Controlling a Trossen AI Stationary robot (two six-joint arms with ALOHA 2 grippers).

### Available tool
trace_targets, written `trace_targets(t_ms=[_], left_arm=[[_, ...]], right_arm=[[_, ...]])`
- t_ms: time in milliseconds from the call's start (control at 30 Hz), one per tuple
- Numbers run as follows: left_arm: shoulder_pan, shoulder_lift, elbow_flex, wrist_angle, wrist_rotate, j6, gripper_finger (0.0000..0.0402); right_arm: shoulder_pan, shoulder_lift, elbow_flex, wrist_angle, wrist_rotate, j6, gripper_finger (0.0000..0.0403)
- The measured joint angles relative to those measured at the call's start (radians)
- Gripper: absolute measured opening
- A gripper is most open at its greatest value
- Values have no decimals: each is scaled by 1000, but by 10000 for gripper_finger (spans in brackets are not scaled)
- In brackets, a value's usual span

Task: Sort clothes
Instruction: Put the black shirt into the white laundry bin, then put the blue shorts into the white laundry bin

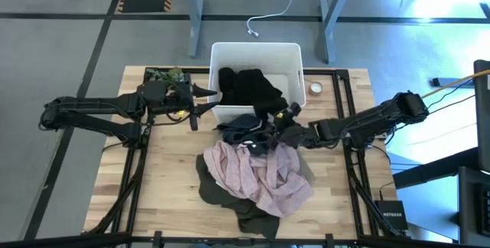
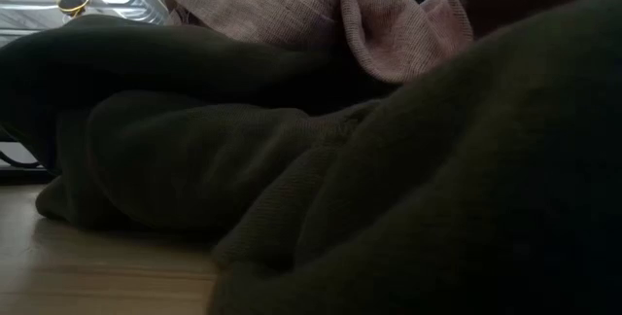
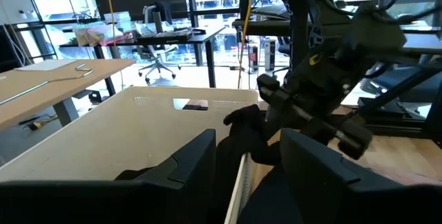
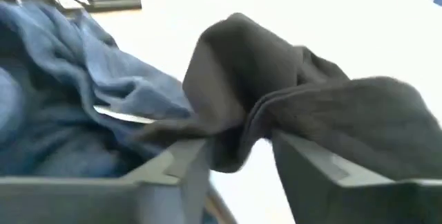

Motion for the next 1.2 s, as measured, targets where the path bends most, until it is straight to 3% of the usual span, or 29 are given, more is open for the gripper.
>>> trace_targets(t_ms=[167, 233, 433, 667, 800, 933, 1033, 1200], left_arm=[[0, 0, 0, -1, 0, -2, 157], [0, 0, 0, -5, 0, -2, 157], [0, 0, 0, -5, 0, -2, 157], [0, 0, 0, -9, 0, -2, 157], [-1, 0, 0, -12, 0, -3, 157], [-1, 0, 0, -16, 0, -3, 157], [-1, 0, 0, -33, 0, -11, 157], [-1, 0, 0, -37, 0, -28, 157]], right_arm=[[44, -4, 3, 197, 70, -229, 27], [45, -8, 27, 238, 117, -344, 14], [-20, -10, 170, 259, 335, -605, 23], [-132, -10, 294, 186, 367, -616, 41], [-147, -10, 364, 32, 348, -604, 88], [-106, -10, 464, -207, 337, -482, 148], [-38, -11, 537, -386, 222, -310, 186], [63, -8, 562, -602, -200, -64, 217]])
